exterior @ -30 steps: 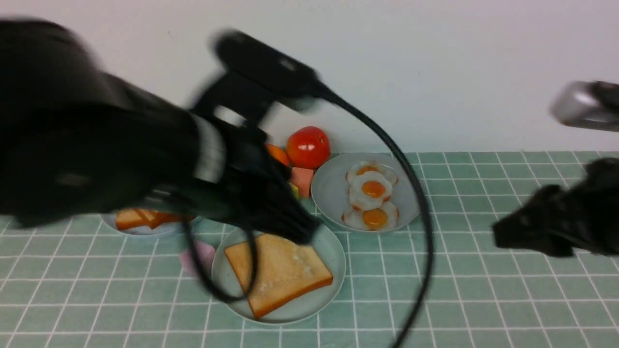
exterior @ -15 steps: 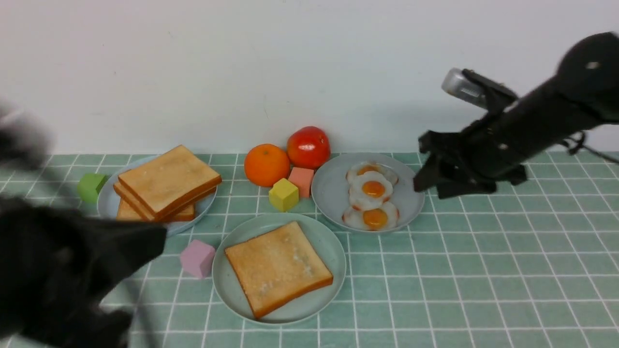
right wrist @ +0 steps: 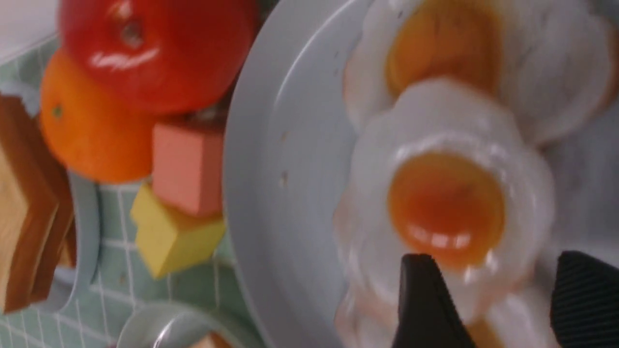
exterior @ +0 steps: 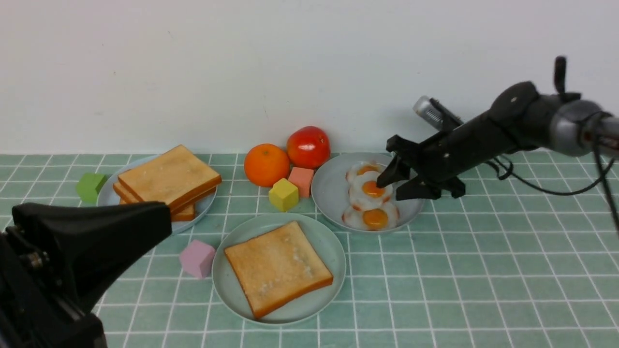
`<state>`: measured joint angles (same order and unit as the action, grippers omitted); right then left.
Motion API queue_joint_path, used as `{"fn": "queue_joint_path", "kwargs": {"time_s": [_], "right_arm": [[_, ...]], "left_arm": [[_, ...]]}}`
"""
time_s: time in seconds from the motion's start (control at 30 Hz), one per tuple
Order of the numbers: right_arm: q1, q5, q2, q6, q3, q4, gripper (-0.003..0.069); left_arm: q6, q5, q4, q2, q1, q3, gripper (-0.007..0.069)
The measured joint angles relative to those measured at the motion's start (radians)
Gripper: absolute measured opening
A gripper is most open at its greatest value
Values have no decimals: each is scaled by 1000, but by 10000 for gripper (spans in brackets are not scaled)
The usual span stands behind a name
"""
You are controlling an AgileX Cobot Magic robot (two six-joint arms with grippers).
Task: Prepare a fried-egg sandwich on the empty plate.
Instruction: Use the right arm to grab a fried egg
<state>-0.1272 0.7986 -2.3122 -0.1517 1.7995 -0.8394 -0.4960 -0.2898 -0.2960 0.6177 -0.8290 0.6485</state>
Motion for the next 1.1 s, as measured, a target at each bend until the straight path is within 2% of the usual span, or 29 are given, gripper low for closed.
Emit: {"fn": "queue_joint_path", "kwargs": {"time_s": [0.6,0.73,0.9,1.1], "right_arm": [[0,-72,-51,0,39,-58,356],[4,-63,-52,0,39,-58,293],[22,-19,-52,0,41,-76,55],[32,62,-4,-42,41,-73,52]], "left_arm": [[0,0,-4,0,0,-2,-13],[0,0,-4,0,0,-2,-13],[0,0,-5,0,0,-2,-13],[0,-23,-5,0,0,-2,-13]]}}
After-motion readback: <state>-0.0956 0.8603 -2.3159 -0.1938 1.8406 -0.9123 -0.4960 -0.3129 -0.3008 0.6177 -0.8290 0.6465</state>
